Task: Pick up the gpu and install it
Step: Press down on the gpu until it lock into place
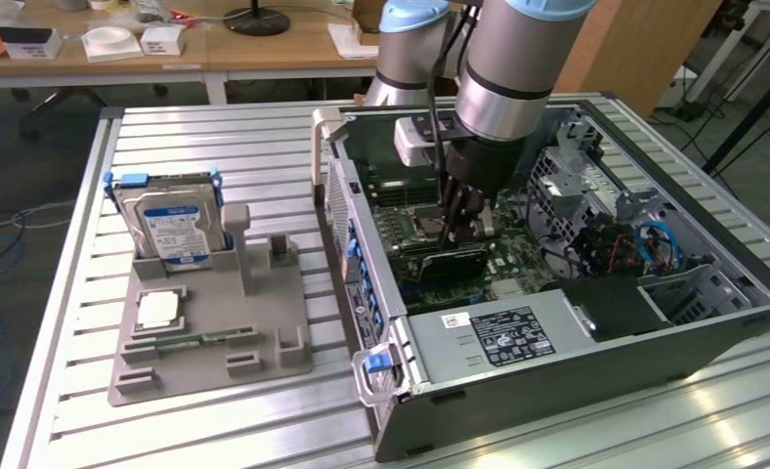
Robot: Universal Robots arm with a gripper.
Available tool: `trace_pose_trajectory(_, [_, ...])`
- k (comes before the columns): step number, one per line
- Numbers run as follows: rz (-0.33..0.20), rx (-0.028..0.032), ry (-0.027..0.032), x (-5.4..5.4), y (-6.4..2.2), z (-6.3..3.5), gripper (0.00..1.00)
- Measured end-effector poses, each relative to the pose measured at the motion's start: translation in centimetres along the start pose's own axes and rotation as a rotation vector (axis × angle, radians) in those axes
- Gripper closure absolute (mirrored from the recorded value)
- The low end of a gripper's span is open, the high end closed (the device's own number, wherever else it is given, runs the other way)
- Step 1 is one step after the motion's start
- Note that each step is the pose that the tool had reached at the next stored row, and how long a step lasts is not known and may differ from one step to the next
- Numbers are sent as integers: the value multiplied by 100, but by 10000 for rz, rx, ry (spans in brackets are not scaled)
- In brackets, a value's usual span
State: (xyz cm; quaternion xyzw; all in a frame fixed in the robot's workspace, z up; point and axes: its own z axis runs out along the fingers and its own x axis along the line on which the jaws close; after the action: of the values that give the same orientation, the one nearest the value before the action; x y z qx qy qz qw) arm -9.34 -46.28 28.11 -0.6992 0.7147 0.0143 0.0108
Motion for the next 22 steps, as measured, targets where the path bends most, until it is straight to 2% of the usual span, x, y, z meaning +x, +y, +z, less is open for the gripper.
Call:
trace_pose_trajectory(9, [0, -9, -2, 0, 4, -2, 89])
trace_pose_trajectory(12, [8, -234, -29, -1, 8, -15, 89])
trace_pose_trajectory(13, [10, -294, -34, 0, 11, -26, 89])
trace_pose_trajectory(14, [13, -327, -44, -1, 17, -38, 89])
trace_pose_trajectory(17, [12, -366, -84, -2, 44, -75, 89])
trace_pose_trajectory(22, [11, -368, -101, 0, 141, -98, 89])
